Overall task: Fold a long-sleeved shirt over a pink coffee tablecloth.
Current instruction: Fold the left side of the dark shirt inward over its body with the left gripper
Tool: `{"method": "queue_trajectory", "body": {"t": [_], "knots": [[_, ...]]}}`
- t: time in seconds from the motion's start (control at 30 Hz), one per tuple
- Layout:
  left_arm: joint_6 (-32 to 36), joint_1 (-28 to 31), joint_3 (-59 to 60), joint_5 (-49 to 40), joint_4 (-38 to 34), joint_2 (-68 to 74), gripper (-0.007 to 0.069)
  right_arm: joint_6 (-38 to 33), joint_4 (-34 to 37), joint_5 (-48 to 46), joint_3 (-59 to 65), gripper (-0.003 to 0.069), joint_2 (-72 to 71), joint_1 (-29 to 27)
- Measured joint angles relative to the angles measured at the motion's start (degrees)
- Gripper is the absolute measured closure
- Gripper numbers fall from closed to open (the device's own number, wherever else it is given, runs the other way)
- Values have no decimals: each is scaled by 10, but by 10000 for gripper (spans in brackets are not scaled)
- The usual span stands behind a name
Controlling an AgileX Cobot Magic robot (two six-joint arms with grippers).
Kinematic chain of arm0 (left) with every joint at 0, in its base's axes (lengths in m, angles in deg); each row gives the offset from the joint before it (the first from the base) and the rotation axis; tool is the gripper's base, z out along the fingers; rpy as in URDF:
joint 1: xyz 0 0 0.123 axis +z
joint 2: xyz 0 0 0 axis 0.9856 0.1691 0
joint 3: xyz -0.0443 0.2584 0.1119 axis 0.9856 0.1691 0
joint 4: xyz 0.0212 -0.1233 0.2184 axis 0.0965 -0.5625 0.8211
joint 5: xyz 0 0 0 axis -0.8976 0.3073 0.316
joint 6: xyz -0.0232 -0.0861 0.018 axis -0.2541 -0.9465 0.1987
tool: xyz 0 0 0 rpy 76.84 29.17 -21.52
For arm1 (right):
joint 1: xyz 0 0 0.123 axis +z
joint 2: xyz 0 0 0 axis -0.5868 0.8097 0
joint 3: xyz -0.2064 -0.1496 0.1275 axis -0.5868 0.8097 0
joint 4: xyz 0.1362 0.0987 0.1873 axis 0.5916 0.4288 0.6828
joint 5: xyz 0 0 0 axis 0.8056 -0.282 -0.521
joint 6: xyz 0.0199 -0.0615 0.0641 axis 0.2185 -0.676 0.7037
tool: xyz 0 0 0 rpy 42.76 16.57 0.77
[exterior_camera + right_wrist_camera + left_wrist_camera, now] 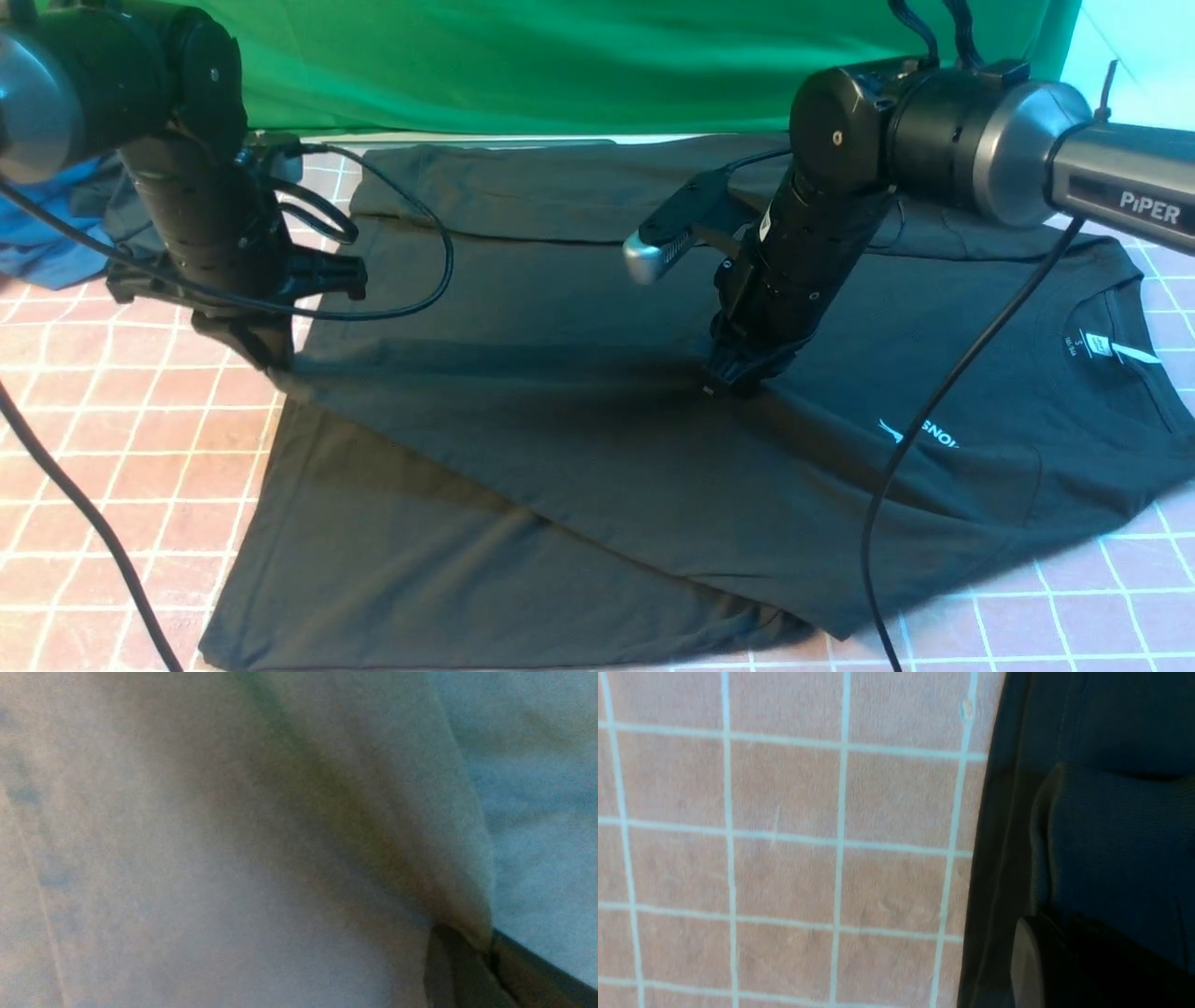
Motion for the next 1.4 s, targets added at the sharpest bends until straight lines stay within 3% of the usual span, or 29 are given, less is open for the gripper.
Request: {"method": "queue_trajectory", "body": {"t": [0.3, 0.43, 0.57, 0.63, 0.7, 0.9, 1.03, 1.2, 1.4], "knots": [[0, 0, 0, 62, 5, 0, 576, 27, -2, 13, 0, 562, 20, 0], [0, 0, 0, 47, 5, 0, 575, 35, -2, 10, 0, 494, 24, 0], [0, 0, 0, 41, 5, 0, 561, 44, -3, 9, 0, 326, 26, 0], [0, 0, 0, 35, 5, 0, 537, 44, -3, 8, 0, 290, 26, 0], [0, 0, 0, 10, 13, 0, 463, 49, -3, 4, 0, 246, 26, 0], [-47, 0, -13, 15, 74, 0, 235, 53, -4, -10, 0, 235, 26, 0], [-54, 0, -26, 80, 37, 0, 124, 59, -4, -12, 0, 235, 26, 0], [15, 0, -27, 131, -34, 16, 85, 63, -5, -14, 0, 233, 26, 0], [37, 0, -27, 125, -33, 62, 85, 66, -5, -15, 0, 233, 26, 0]]}}
